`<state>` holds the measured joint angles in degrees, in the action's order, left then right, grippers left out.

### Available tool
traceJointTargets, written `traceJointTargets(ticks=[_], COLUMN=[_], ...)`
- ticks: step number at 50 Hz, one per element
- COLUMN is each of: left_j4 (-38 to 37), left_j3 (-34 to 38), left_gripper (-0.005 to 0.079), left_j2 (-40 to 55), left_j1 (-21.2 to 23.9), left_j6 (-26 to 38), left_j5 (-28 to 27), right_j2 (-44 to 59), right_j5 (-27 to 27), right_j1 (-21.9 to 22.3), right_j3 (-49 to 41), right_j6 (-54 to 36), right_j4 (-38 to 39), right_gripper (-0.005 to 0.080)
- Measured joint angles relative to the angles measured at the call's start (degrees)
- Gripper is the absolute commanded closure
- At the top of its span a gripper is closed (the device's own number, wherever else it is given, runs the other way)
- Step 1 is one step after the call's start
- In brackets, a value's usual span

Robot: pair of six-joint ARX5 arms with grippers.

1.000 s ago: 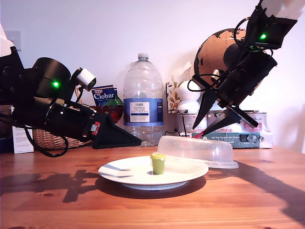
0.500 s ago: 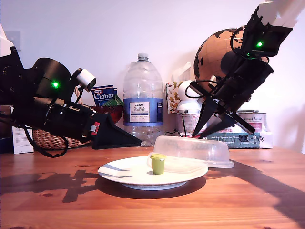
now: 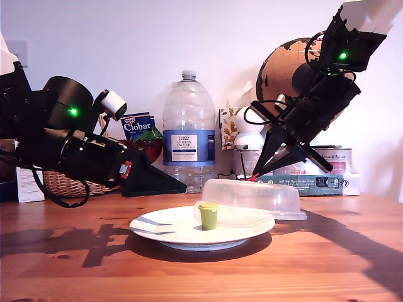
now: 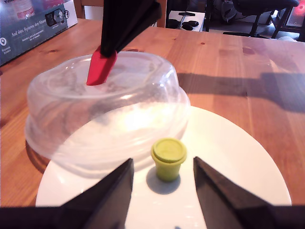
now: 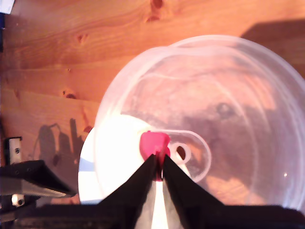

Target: Lift the plastic dome with your right arm while removing the green coffee capsule from the plate using your left arm.

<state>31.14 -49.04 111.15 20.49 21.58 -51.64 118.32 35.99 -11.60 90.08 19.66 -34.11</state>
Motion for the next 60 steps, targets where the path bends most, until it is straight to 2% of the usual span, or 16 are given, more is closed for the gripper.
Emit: traceJointTargets(ticks=[50,60], left_j4=[-1.53,-0.28], left_j3=[0.00,-0.09], left_gripper=[0.0383,0.0383], left_j2=[0.02,2.58], left_j1=[0.90,0.90], left_j6=[2.51,2.67], left_j5=[1.16,1.18], right_j2=[-4.04,-4.04], right_j5=[-0.20,-0.17], right_j1=[2.60,2.67], right_j3=[0.07,0.07], right_j6=[-1.70,-1.84], right_j4=[-1.55,-1.55], right_gripper=[0.0764,0.0764])
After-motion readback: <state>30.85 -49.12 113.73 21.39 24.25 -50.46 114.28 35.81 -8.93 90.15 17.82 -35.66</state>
